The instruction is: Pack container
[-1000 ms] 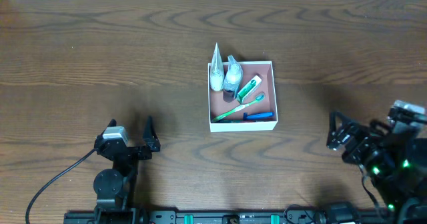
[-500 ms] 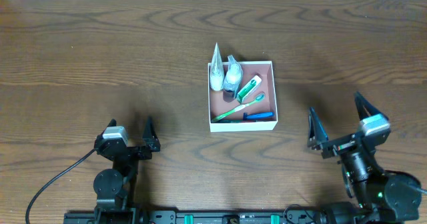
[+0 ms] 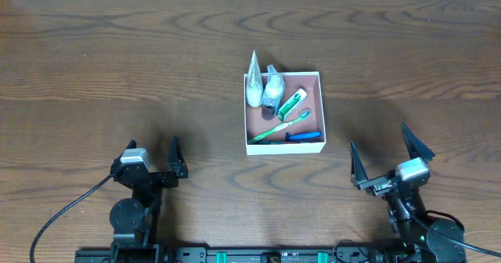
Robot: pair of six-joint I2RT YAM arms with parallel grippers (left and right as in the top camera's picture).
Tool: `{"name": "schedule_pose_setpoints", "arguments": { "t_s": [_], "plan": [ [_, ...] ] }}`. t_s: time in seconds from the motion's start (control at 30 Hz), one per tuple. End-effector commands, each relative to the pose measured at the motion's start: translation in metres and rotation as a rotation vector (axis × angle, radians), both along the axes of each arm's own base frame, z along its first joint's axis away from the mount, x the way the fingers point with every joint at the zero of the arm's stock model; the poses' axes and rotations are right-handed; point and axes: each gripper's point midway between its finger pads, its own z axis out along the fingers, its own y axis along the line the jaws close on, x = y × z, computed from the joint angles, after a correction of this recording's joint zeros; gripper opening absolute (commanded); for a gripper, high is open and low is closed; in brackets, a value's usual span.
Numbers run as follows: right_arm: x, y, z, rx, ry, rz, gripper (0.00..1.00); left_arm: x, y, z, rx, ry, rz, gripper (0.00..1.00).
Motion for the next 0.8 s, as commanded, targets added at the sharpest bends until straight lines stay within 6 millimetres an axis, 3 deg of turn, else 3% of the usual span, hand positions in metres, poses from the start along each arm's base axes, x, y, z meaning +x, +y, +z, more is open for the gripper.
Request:
{"name": "schedule_pose_setpoints", "arguments": {
  "t_s": [0.0,0.57,0.77],
  "plan": [
    [0.008,-0.009,-0.021,-0.033,0.016,-0.052,0.99,-0.001,0.005,-0.016,0.005,0.05,0.025,0.98],
    [0.023,-0.029,-0.098,-0.05,0.238,-0.16,0.99,-0.001,0.005,-0.016,0.005,0.05,0.025,0.98],
    [0.023,-0.03,-0.098,-0.049,0.24,-0.167,0.99,-0.001,0.005,-0.016,0.005,0.05,0.025,0.98]
  ]
}}
